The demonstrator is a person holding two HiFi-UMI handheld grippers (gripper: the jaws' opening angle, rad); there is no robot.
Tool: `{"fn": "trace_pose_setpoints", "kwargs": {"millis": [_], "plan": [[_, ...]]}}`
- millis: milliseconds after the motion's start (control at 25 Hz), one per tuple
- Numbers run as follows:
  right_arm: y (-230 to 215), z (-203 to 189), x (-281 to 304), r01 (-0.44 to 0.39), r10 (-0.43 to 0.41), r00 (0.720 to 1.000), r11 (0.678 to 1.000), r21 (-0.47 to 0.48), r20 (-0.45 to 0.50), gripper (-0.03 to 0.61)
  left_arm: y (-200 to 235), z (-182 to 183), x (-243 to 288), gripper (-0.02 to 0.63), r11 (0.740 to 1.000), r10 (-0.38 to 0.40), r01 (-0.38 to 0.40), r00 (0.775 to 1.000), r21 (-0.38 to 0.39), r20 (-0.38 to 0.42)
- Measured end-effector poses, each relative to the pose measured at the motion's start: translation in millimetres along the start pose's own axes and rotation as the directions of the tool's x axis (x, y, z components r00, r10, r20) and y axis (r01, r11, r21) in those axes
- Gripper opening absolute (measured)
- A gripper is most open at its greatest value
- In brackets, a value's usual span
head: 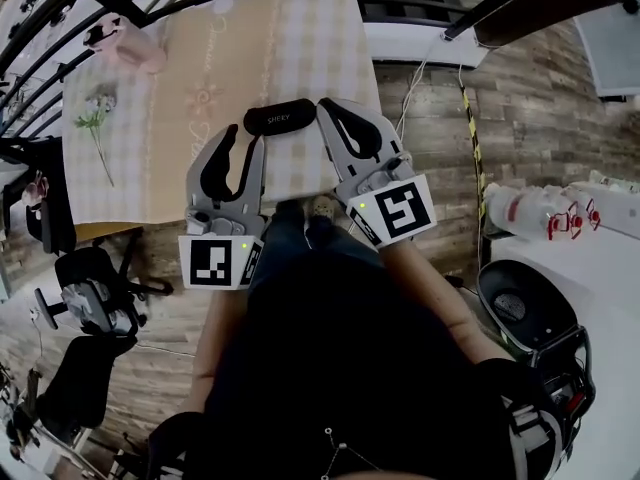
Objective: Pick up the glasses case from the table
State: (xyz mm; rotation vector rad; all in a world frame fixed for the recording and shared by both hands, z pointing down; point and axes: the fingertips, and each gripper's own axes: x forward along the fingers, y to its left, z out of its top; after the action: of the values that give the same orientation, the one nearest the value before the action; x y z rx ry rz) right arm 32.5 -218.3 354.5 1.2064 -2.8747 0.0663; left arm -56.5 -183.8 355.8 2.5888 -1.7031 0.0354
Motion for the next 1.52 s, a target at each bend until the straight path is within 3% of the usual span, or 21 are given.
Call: {"fn": "trace_pose_setpoints", "kwargs": {"millis": [240,440,560,760,1000,1240,1400,1520], "plan": [[-5,-14,23,0.068,-0.068,0.997,0.998,0.017,-0.024,0.008,17,-24,24,0.121,0.994,-0.104,0.105,0.993,0.006,-0.058],[-8,-29,33,0.133,-0.131,0.989,0.991,0.023,-0.063,0.008,26,-54,37,0.12,0.98,-0.199,0.2,0.969,-0.009,-0.148],[-11,-41,32,0.175,-0.171,0.981,0.984,0.035,-0.09,0.008,24,-74,41,0.121,0.967,-0.253,0.255,0.942,-0.02,-0.222],[-14,-60,29,0.222,-0.214,0.968,0.973,0.056,-0.128,0.008,20,-99,48,0.142,0.94,-0.333,0.341,0.901,-0.02,-0.279],[-17,-73,27,0.228,-0.215,0.966,0.97,0.079,-0.145,0.008,15,-123,54,0.169,0.909,-0.383,0.416,0.852,0.019,-0.356],[-20,-89,26,0.207,-0.186,0.965,0.973,0.104,-0.184,0.008,3,-145,64,0.183,0.843,-0.424,0.517,0.809,0.15,-0.407],[-18,-109,23,0.185,-0.153,0.958,0.976,0.115,-0.244,0.008,-3,-170,65,0.193,0.815,-0.466,0.57,0.75,0.101,-0.47],[-17,-110,27,0.163,-0.138,0.967,0.981,0.107,-0.215,0.008,1,-193,62,0.211,0.806,-0.454,0.583,0.716,0.098,-0.53]]}}
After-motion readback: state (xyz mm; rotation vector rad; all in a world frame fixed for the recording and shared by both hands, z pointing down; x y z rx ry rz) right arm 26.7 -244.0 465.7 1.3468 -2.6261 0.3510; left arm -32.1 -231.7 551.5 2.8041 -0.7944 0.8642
